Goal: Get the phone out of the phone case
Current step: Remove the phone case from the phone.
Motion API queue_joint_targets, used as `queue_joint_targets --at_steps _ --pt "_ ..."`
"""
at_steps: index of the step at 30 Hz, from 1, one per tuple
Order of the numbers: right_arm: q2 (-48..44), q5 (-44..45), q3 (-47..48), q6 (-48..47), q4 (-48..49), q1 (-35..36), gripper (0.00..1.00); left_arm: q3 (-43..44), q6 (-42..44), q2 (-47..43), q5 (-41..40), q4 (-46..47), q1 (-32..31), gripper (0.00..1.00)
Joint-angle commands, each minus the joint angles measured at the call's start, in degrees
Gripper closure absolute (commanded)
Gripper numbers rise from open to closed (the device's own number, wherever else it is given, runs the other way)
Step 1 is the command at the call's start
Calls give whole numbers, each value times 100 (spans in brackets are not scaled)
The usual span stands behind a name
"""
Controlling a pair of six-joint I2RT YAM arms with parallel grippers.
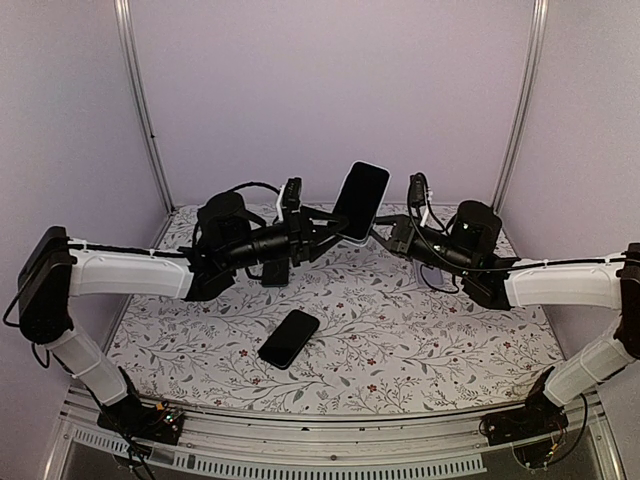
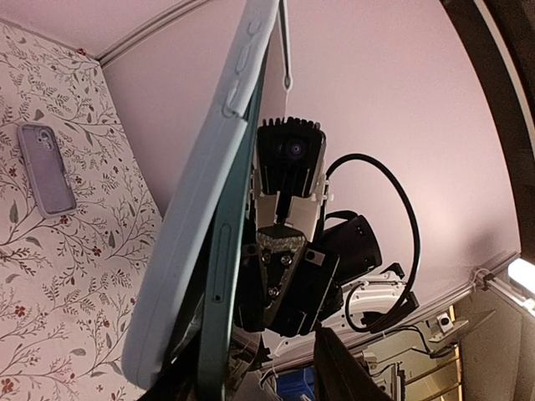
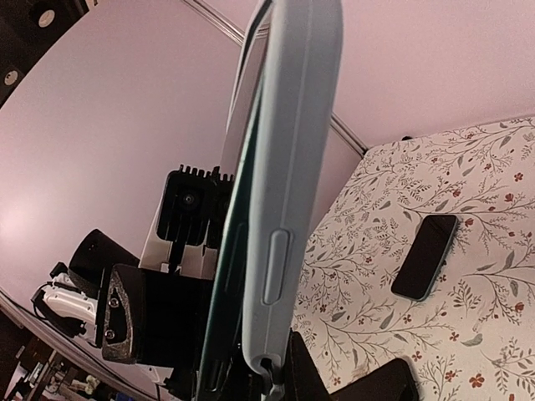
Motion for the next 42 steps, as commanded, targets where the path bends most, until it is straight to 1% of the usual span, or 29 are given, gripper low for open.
queue_joint_targets --at_steps 1,4,8,11,14,18,24,31,37,42 --pt "-255 -571 95 -118 -2 105 100 -133 171 -241 -528 247 30 60" --pt "-286 -562 86 -146 -22 132 100 -187 168 -301 -669 399 30 61" --pt "-318 -501 60 -131 -69 133 100 -134 186 -281 -652 459 30 65" --pt "-349 -445 104 -152 -293 133 100 -134 186 -273 -606 407 27 71" --pt "-382 -373 186 -257 -624 127 100 -156 202 -283 -566 261 30 80" --pt "-448 -204 260 -398 -1058 129 100 -198 272 -313 -504 122 26 100" --pt "-399 -97 493 -481 -1852 -56 100 -127 590 -402 -385 -19 29 100" --pt "-297 112 684 -666 -2622 -337 100 82 920 -355 128 124 22 100" --pt "-338 713 805 -912 -3240 -350 100 163 1018 -350 377 188 14 100" --pt "-433 1201 891 -1105 -3663 -354 100 214 1214 -437 320 -85 8 100"
